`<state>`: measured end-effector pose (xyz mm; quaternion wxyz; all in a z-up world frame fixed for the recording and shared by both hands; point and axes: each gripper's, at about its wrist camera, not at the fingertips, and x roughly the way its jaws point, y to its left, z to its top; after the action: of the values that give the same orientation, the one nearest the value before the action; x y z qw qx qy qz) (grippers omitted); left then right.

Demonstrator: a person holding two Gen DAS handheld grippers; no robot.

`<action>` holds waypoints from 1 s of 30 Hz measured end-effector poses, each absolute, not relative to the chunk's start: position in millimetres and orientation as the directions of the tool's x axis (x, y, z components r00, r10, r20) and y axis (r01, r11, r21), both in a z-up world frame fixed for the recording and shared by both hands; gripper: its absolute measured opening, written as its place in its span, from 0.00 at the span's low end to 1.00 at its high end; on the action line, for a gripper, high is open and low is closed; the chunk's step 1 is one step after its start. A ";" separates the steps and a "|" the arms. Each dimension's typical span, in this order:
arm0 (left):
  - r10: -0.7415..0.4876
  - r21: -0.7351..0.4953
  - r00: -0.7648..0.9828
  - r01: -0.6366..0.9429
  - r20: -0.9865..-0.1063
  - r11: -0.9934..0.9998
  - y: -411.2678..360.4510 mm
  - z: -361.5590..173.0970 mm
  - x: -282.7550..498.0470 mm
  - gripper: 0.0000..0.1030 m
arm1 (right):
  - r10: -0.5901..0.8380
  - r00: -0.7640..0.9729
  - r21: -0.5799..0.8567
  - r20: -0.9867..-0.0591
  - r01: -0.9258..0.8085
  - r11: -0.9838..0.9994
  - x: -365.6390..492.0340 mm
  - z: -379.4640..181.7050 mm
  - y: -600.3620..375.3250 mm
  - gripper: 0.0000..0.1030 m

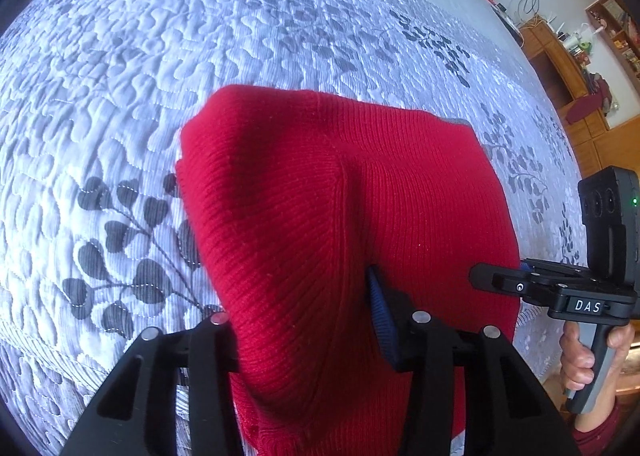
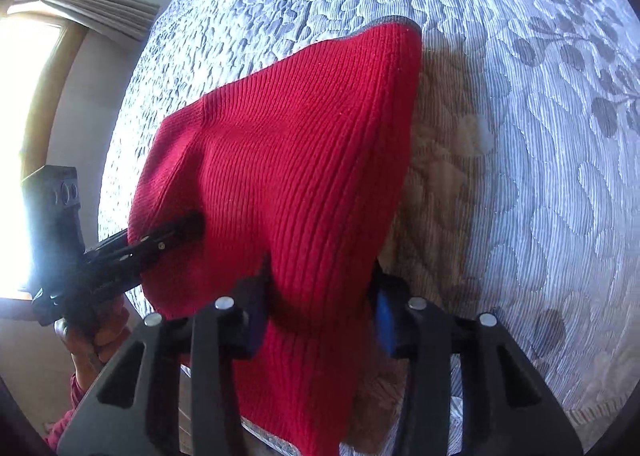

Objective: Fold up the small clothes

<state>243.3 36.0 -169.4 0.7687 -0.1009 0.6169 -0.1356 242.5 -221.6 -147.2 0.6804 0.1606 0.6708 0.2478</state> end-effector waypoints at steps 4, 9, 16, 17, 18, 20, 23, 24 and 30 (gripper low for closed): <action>-0.328 -0.313 0.225 0.099 -0.917 0.944 36.4 -166.0 238.9 0.43 | 0.566 -0.009 0.563 -0.824 -0.130 0.816 239.4 -146.2 -224.3 0.38; -0.343 -0.327 0.247 0.106 -0.906 0.939 37.6 -163.4 235.8 0.40 | 0.578 0.003 0.573 -0.816 -0.116 0.811 236.1 -146.7 -228.2 0.38; -0.333 -0.310 0.287 0.125 -0.898 0.943 34.8 -159.2 228.6 0.38 | 0.553 0.027 0.546 -0.833 -0.119 0.829 230.9 -143.6 -226.1 0.38; -0.335 -0.312 0.291 0.123 -0.896 0.942 35.4 -158.9 227.6 0.38 | 0.550 0.029 0.543 -0.835 -0.119 0.831 231.3 -143.5 -225.9 0.38; -0.337 -0.314 0.294 0.122 -0.894 0.941 35.6 -158.9 227.4 0.38 | 0.546 0.031 0.539 -0.837 -0.119 0.834 231.0 -142.9 -224.6 0.38; -0.340 -0.318 0.300 0.119 -0.891 0.940 36.0 -158.1 226.1 0.37 | 0.536 0.035 0.529 -0.843 -0.123 0.840 230.2 -140.5 -223.2 0.37; -0.345 -0.323 0.305 0.122 -0.888 0.938 35.6 -155.8 224.1 0.37 | 0.527 0.037 0.520 -0.849 -0.123 0.846 229.9 -138.0 -220.1 0.37; -0.346 -0.324 0.306 0.123 -0.887 0.938 35.1 -155.4 223.6 0.37 | 0.525 0.037 0.518 -0.850 -0.122 0.847 229.4 -137.5 -219.9 0.37; -0.346 -0.324 0.308 0.120 -0.886 0.938 31.8 -152.8 219.0 0.37 | 0.525 0.037 0.518 -0.850 -0.114 0.848 224.8 -135.6 -223.6 0.37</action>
<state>219.0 31.8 -152.8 0.8026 -0.0989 0.5701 -0.1450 224.8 -223.6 -135.6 0.7027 0.1567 0.6557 0.2272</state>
